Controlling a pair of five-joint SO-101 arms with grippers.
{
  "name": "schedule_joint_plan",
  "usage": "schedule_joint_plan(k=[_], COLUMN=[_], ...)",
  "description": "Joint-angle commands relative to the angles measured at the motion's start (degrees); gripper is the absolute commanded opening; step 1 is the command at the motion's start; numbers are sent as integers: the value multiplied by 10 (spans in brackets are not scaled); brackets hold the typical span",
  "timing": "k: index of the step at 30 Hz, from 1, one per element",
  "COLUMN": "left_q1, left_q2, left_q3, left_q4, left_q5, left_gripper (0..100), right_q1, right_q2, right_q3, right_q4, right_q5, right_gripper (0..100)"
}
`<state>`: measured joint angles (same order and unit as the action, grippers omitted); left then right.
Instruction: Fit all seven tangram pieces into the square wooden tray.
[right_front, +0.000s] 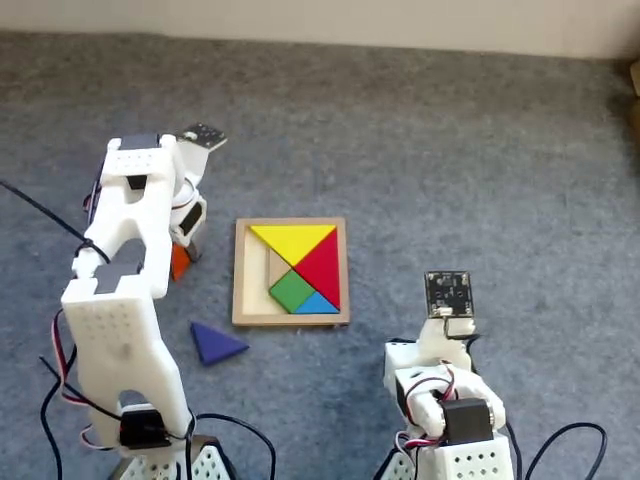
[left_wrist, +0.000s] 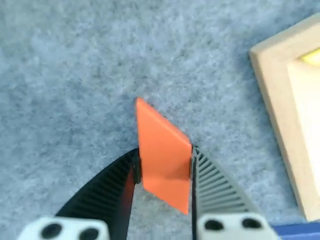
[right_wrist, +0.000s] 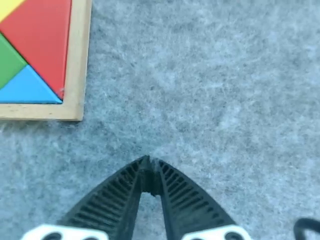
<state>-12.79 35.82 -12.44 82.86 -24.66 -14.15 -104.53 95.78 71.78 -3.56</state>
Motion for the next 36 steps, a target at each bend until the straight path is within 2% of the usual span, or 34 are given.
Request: schedule_joint_plan(k=[1, 5, 12, 17, 20, 22, 28, 36], left_q1=[29, 76, 156, 176, 175, 176, 179, 179], left_q2=[-55, -120, -187, -187, -187, -187, -187, -188], left_q3=[-7, -6, -7, -6, 10, 31, 130, 145], left_q4=[30, 62, 89, 91, 87, 82, -11, -53], left_q5=[53, 126, 295, 451, 516, 540, 563, 560], left_gripper=[5, 5, 5, 5, 5, 5, 5, 5], right_q1=[-9, -25, -43, -41, -40, -40, -39, -39], right_q2=[-13, -13, -13, -11, -10, -10, -10, -10], right_q3=[87, 87, 87, 87, 87, 87, 87, 87], right_q4=[4, 4, 4, 4, 3, 3, 3, 3], right_q5=[-1, -1, -1, -1, -1, -1, -1, -1], right_gripper=[5, 5, 5, 5, 5, 5, 5, 5])
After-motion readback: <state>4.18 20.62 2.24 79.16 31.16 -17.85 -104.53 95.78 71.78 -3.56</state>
